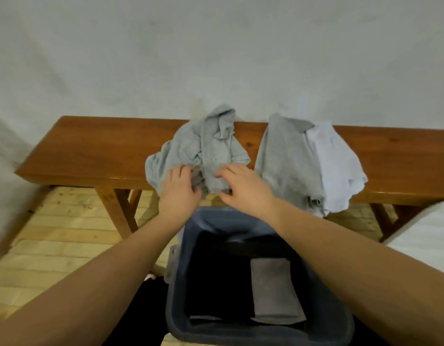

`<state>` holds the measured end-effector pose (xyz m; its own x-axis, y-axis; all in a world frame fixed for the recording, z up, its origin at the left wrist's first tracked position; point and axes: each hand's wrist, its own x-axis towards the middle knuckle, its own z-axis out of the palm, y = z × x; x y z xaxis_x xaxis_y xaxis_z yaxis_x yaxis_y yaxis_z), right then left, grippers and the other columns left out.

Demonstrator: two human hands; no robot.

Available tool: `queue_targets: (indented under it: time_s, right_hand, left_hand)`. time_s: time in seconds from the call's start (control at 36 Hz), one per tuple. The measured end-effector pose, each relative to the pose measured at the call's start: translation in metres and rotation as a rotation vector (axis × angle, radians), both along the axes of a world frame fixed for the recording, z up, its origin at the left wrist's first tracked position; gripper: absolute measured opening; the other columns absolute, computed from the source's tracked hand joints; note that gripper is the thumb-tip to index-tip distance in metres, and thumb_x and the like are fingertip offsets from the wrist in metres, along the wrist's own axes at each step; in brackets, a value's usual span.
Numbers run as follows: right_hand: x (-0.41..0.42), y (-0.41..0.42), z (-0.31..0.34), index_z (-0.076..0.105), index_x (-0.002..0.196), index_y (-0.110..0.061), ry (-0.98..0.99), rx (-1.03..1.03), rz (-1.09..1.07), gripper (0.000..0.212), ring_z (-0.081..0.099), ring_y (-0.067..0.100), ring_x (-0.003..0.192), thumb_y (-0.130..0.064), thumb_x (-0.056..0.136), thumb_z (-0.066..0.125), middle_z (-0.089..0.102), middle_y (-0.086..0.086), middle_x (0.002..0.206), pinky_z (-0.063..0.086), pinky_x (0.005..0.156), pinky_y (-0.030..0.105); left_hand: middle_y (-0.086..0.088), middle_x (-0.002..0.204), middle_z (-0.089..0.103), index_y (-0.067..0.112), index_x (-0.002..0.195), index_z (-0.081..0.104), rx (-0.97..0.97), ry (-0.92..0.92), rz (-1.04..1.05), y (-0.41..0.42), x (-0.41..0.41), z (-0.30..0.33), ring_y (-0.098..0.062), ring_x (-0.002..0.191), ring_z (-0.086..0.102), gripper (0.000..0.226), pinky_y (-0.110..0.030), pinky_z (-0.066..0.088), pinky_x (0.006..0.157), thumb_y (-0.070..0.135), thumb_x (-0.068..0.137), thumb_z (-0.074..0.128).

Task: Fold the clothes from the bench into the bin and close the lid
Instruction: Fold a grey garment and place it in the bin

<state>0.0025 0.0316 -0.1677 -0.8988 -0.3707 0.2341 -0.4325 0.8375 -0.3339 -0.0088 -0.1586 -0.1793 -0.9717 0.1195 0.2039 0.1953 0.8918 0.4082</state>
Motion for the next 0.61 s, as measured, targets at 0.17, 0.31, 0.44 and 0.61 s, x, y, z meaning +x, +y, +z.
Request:
queue_targets:
  time_s: [0.17, 0.31, 0.44, 0.61]
  right_hand:
    - [-0.03, -0.007, -0.018, 0.047, 0.143, -0.023, -0.168, 0.217, 0.014, 0.058, 0.039, 0.019, 0.135, -0.028, 0.088, 0.066, 0.042, -0.004, 0.15, 0.037, 0.109, 0.036]
    - [-0.035, -0.005, -0.025, 0.066, 0.128, -0.017, -0.24, -0.129, -0.091, 0.034, 0.05, 0.018, 0.131, -0.011, 0.096, 0.055, 0.059, 0.0, 0.139, 0.034, 0.113, 0.031]
    - [-0.039, 0.005, 0.007, 0.07, 0.11, -0.019, -0.519, -0.375, -0.234, 0.029, 0.064, 0.023, 0.101, -0.023, 0.104, 0.043, 0.07, 0.002, 0.107, 0.046, 0.08, 0.025]
    - [-0.071, 0.042, 0.065, 0.062, 0.095, -0.021, -0.386, -0.863, -0.595, 0.028, 0.068, 0.027, 0.091, -0.032, 0.104, 0.038, 0.069, 0.007, 0.096, 0.057, 0.086, 0.046]
  left_hand:
    - [-0.001, 0.149, 0.044, 0.019, 0.139, 0.05, -0.193, -0.118, -0.086, -0.011, -0.024, -0.011, -0.023, 0.138, 0.038, 0.054, -0.039, 0.03, 0.111, 0.035, 0.088, 0.061]
    - [-0.003, 0.155, 0.039, 0.018, 0.139, 0.053, -0.231, -0.13, -0.175, -0.019, -0.031, -0.009, -0.024, 0.142, 0.034, 0.043, -0.036, 0.03, 0.112, 0.023, 0.096, 0.053]
    - [0.005, 0.16, 0.031, 0.021, 0.147, 0.045, -0.191, -0.318, -0.233, -0.033, -0.044, 0.013, -0.016, 0.146, 0.028, 0.044, -0.028, 0.025, 0.114, 0.021, 0.103, 0.044]
    - [-0.001, 0.128, 0.063, 0.029, 0.14, 0.052, -0.042, -0.375, -0.132, -0.041, -0.05, 0.036, -0.017, 0.1, 0.06, 0.042, -0.028, 0.049, 0.076, 0.018, 0.101, 0.04]
